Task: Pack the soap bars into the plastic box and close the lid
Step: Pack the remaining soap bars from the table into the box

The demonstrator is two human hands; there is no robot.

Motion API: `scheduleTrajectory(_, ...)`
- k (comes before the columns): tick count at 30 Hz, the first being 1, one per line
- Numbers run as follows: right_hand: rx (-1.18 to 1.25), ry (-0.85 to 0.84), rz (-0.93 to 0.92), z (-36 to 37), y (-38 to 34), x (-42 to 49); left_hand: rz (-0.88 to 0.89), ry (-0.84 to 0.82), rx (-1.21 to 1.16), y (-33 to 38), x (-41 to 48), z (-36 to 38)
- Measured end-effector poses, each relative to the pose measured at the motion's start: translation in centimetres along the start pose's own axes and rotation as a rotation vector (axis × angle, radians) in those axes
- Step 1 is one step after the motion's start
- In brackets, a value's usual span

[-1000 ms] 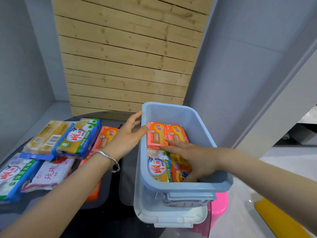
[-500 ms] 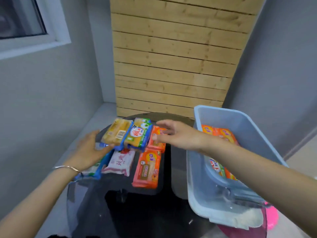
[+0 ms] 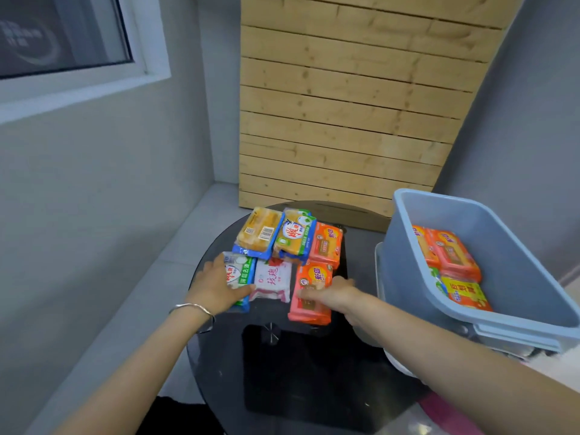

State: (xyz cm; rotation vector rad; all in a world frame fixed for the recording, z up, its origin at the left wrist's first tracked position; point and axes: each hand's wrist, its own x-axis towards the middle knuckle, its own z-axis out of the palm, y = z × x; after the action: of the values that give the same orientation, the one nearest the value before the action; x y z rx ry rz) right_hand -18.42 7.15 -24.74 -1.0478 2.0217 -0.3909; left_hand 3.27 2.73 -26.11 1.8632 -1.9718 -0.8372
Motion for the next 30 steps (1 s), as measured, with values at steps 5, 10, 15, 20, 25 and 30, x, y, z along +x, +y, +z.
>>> scheduleTrajectory(5,-0.039,0.119,-0.005,1.8,-0.4,-0.6,-0.023,-0.056,0.035,-0.2,-0.8,0.1)
scheduleTrajectory(10,0.000,0.106,-0.042,1.2,-0.3,-0.9,-0.043,-0.171,0.130,-0.4,-1.9,-0.5)
scheduleTrajectory(15,-0.019,0.139,-0.371,2.2,-0.7,-3.2,-0.098,-0.190,-0.030,-1.2,-2.3,-0.7)
scheduleTrajectory(20,-0.041,-0.245,-0.405,5.3,-1.9,-5.6,0.007,-0.019,-0.188,-0.7,-2.9,0.2)
scheduleTrajectory(25,0.358,-0.359,-0.286,4.9,-2.3,-6.5,-0.107,-0.036,-0.727,0.0,-4.4,-1.3)
scheduleTrajectory(30,0.573,-0.428,-0.382,-0.4,-2.9,-7.9,0.088,-0.155,-1.038,4.5,-6.1,-3.7)
